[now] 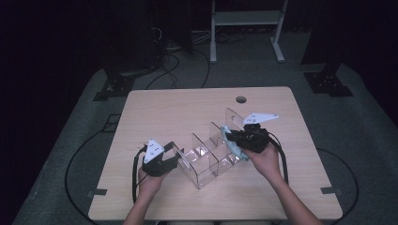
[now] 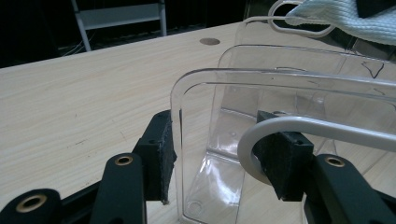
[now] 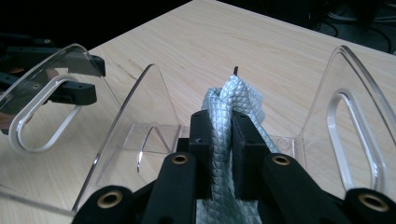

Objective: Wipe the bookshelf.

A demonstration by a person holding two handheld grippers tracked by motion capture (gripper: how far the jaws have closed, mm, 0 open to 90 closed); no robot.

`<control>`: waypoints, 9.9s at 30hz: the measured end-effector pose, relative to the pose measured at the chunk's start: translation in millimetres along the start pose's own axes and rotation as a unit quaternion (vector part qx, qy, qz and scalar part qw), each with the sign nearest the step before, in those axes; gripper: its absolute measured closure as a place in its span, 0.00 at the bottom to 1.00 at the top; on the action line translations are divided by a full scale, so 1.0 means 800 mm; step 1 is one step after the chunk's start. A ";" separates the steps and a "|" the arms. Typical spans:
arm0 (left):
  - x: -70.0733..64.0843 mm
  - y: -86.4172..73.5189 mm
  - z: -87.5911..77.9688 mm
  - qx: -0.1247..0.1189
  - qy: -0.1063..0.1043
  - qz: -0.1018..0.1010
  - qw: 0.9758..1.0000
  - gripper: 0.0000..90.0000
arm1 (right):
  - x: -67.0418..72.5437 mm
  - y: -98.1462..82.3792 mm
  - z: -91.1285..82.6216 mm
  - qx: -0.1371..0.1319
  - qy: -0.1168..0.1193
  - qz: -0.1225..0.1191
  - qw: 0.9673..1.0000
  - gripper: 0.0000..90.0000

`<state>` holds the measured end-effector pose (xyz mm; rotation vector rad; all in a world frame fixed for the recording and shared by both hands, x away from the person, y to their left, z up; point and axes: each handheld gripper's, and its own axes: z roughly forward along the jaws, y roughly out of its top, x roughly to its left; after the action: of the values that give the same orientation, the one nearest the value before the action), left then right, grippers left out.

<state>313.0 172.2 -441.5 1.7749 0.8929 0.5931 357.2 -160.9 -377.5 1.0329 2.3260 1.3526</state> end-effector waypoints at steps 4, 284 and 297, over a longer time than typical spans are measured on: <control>0.000 0.000 0.000 -0.002 0.001 -0.003 1.000 0.54 | -0.002 0.001 0.003 0.001 0.001 0.003 1.000 0.89; -0.007 0.000 0.006 -0.005 0.002 -0.004 1.000 0.54 | -0.067 -0.118 -0.033 -0.056 -0.042 0.104 0.992 0.89; -0.006 0.000 0.006 -0.007 0.002 -0.004 1.000 0.53 | -0.060 -0.100 -0.041 -0.065 -0.039 0.079 0.994 0.89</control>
<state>313.8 165.4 -443.2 1.7582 0.8953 0.5961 337.9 -240.4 -433.3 1.2277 2.1090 1.4712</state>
